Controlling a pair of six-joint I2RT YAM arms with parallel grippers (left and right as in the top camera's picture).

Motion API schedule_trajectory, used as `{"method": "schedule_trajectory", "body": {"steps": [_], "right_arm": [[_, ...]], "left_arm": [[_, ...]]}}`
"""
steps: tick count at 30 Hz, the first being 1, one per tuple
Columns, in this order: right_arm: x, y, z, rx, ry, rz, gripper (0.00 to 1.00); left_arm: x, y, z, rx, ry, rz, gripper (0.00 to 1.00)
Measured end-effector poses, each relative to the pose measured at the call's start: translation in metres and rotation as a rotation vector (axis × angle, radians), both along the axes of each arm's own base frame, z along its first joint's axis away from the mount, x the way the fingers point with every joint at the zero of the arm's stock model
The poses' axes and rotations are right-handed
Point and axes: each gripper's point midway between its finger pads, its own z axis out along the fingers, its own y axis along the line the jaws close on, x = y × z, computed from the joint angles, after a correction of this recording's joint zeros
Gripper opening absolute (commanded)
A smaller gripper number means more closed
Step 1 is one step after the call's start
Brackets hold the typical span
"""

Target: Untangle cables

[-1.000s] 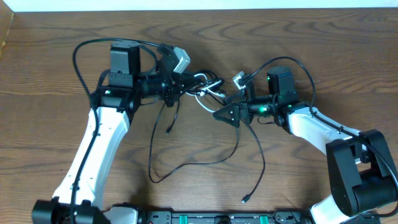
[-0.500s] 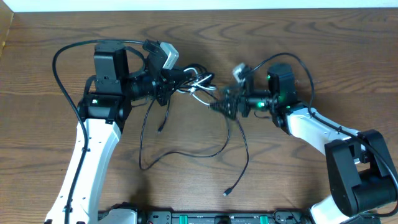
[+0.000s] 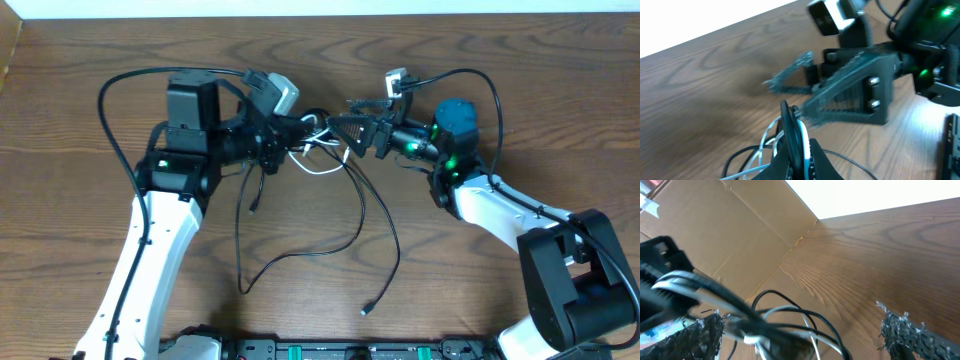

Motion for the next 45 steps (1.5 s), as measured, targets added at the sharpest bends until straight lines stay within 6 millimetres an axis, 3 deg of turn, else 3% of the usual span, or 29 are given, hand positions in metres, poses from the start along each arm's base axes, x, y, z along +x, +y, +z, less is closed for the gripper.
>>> {"method": "schedule_trajectory", "body": {"steps": [4, 10, 13, 22, 36, 39, 45], "right_arm": [[0.001, 0.006, -0.004, -0.011, 0.015, -0.025, 0.99], [-0.001, -0.004, -0.065, -0.184, 0.218, -0.102, 0.99], [-0.006, -0.012, -0.089, -0.261, 0.282, -0.126, 0.99], [-0.018, -0.017, -0.114, -0.374, 0.315, -0.119, 0.99], [-0.015, -0.014, -0.107, -0.355, 0.278, -0.107, 0.99], [-0.012, -0.001, -0.08, -0.271, 0.163, -0.051, 0.99], [-0.021, 0.021, -0.012, -0.08, -0.09, 0.094, 0.99]], "left_arm": [[-0.005, -0.011, -0.002, 0.011, 0.0, -0.024, 0.07], [-0.012, -0.026, 0.008, -0.028, -0.027, -0.087, 0.08], [-0.018, -0.035, 0.022, -0.09, -0.068, -0.161, 0.07], [-0.024, -0.042, 0.035, -0.138, -0.108, -0.227, 0.08], [-0.024, -0.042, 0.035, -0.14, -0.104, -0.226, 0.08], [-0.023, -0.041, 0.032, -0.132, -0.089, -0.211, 0.07], [-0.014, -0.024, 0.0, -0.015, 0.026, -0.065, 0.08]]}}
